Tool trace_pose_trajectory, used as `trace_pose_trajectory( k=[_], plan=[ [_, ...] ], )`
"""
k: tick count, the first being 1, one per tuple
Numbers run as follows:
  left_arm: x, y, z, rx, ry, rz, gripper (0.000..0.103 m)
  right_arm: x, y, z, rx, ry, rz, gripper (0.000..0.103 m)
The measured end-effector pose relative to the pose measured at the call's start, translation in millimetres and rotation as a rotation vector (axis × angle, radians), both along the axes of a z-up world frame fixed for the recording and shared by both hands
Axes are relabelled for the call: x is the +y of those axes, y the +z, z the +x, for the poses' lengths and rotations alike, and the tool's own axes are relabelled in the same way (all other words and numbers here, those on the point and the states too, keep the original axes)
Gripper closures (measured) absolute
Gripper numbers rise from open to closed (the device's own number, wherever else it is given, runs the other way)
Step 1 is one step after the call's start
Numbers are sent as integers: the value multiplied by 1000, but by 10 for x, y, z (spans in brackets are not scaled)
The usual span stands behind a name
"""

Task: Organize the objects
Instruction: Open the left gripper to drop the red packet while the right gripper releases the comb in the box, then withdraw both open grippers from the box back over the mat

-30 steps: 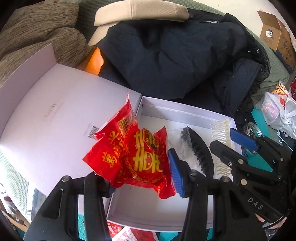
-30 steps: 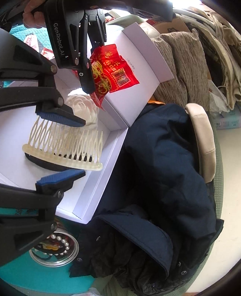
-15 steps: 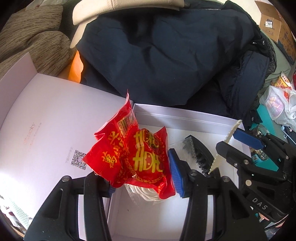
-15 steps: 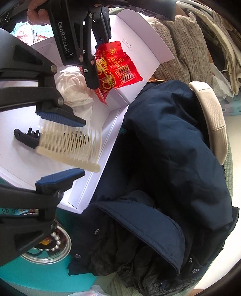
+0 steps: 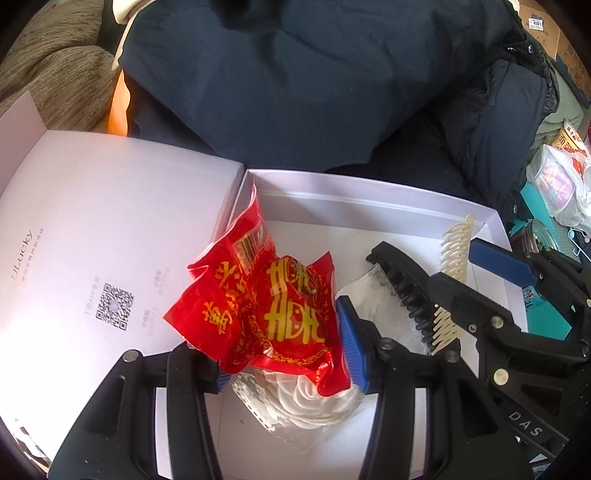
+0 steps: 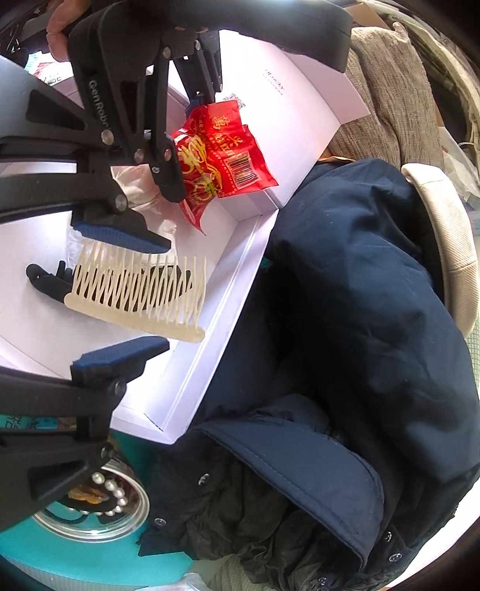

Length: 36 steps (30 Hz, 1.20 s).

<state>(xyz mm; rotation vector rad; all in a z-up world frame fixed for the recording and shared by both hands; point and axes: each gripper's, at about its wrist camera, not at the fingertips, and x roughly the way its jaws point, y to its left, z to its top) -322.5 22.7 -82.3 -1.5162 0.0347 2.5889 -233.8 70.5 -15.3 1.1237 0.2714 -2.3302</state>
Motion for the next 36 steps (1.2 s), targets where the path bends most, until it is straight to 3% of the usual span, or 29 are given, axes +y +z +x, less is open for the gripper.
trace_pose_trajectory(
  k=[11, 15, 23, 36],
  plan=[
    [-15, 33, 115, -5, 37, 4, 53, 2, 39, 37, 21, 7, 38, 55],
    [-6, 174, 200, 38, 47, -18, 36, 43, 119, 58, 39, -3, 52, 44],
    [4, 414, 366, 98, 57, -36, 36, 115, 326, 131, 78, 3, 48, 43],
    [-169, 1139, 615, 181, 71, -29, 36, 225, 819, 433, 148, 23, -5, 43]
  ],
)
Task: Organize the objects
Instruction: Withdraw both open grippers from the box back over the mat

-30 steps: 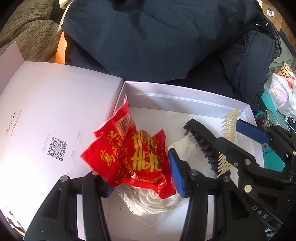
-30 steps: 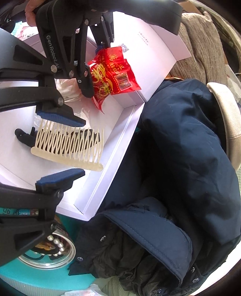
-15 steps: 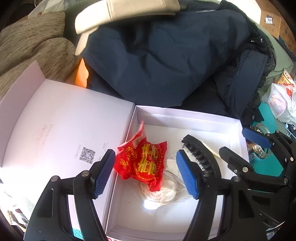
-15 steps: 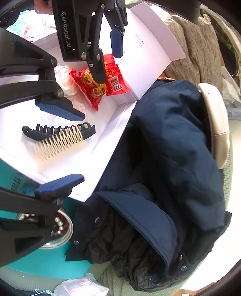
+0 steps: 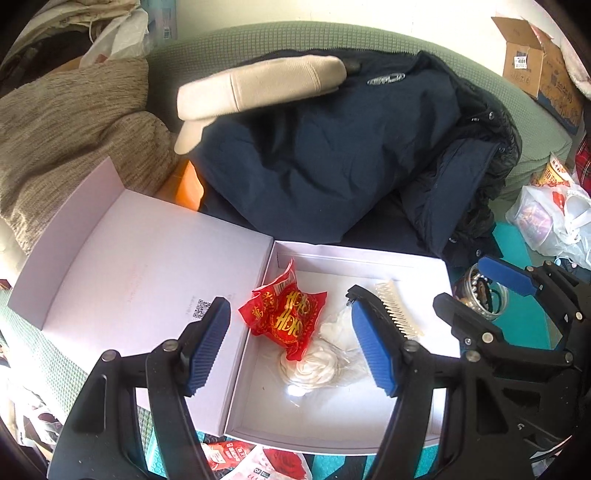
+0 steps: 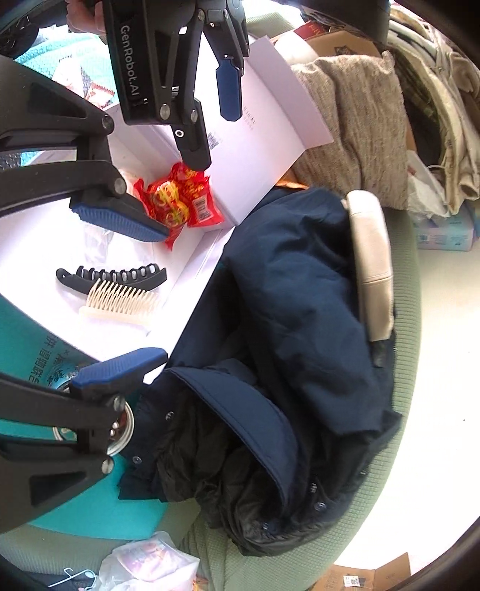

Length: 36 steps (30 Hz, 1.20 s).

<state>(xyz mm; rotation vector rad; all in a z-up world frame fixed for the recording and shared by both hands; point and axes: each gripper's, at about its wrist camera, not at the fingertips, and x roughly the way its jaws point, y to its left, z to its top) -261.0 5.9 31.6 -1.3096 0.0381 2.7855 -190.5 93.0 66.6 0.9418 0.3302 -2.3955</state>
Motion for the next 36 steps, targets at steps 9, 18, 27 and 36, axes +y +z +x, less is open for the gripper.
trace_pose_trajectory(
  k=[9, 18, 27, 36],
  plan=[
    [-90, 354, 360, 39, 46, 10, 36, 79, 358, 302, 62, 14, -53, 43],
    [-150, 601, 799, 72, 57, 21, 36, 154, 601, 665, 100, 35, -93, 41],
    [-260, 657, 1311, 85, 99, 44, 36, 230, 699, 1069, 114, 62, -96, 40],
    [-407, 520, 1793, 68, 152, 55, 36, 242, 596, 1456, 84, 104, -97, 40]
  ],
)
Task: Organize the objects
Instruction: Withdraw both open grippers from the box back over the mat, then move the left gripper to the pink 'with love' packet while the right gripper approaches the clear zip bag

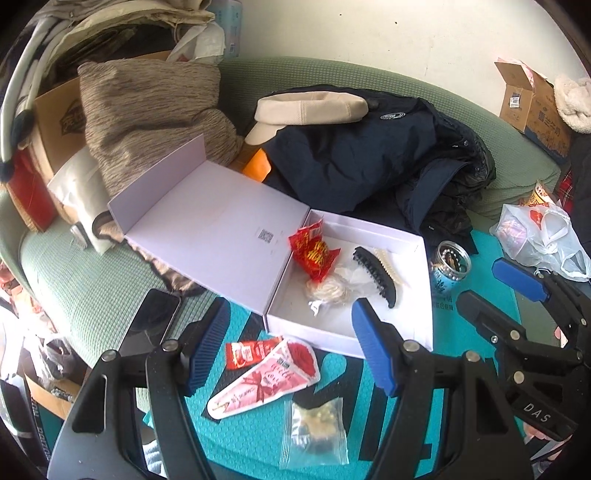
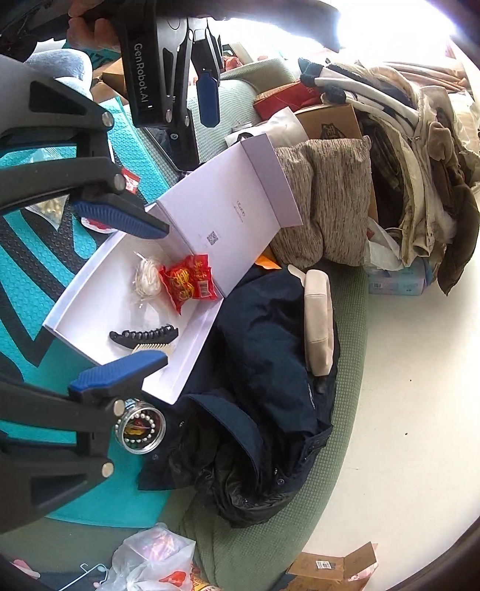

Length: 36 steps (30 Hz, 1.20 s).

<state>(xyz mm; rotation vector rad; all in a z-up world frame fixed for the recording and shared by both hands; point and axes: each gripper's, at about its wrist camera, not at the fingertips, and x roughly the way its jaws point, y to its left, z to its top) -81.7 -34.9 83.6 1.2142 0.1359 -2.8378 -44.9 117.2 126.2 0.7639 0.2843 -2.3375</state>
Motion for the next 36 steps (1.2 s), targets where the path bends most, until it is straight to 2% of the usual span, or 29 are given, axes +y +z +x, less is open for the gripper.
trace_pose_trajectory(
  k=[7, 19, 27, 33, 36],
  plan=[
    [-84, -168, 313, -25, 30, 5, 36, -14, -171, 237, -45, 35, -1, 40],
    [-296, -641, 750, -99, 91, 57, 36, -109, -498, 563, -95, 84, 43, 40],
    [-433, -894, 928, -146, 116, 76, 36, -239, -770, 712, -161, 124, 75, 40],
    [-576, -1026, 1004, -169, 128, 82, 36, -356, -901, 815, -210, 161, 60, 40],
    [-671, -1092, 1031, -174, 138, 80, 36, -436, -974, 841, -242, 162, 68, 37]
  ],
)
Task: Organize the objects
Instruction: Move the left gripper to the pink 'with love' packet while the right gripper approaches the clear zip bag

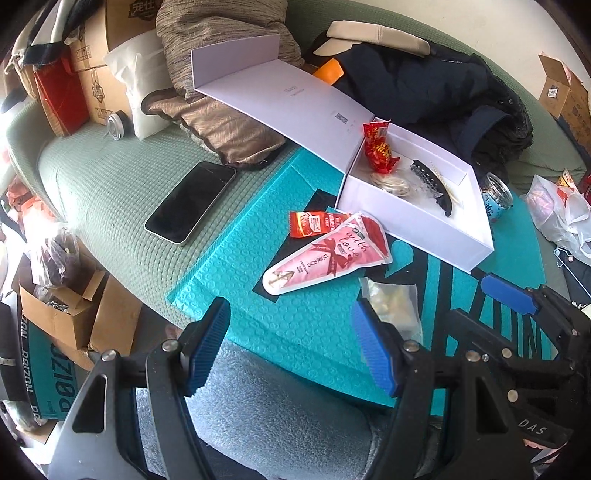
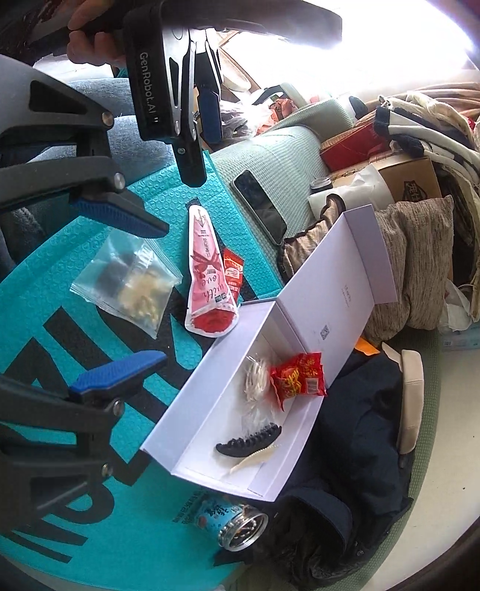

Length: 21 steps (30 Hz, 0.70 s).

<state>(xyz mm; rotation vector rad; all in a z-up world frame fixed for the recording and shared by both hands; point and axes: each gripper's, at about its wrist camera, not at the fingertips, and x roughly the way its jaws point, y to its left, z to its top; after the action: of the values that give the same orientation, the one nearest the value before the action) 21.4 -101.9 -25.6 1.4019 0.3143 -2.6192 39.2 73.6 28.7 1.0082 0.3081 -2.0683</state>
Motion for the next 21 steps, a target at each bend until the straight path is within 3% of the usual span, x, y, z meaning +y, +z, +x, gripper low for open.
trace_pose_trajectory(
  k=[9, 13, 21],
  plan=[
    [-306, -226, -34, -31, 15, 31, 36, -287, -252, -46, -72, -12, 31, 30],
    [-402, -290, -115, -37, 6, 30, 36, -362, -378, -157, -95, -63, 70, 22],
    [-425, -418, -366, -50, -30, 26, 36, -475, -590, -339, -173, -99, 100, 20]
  ],
)
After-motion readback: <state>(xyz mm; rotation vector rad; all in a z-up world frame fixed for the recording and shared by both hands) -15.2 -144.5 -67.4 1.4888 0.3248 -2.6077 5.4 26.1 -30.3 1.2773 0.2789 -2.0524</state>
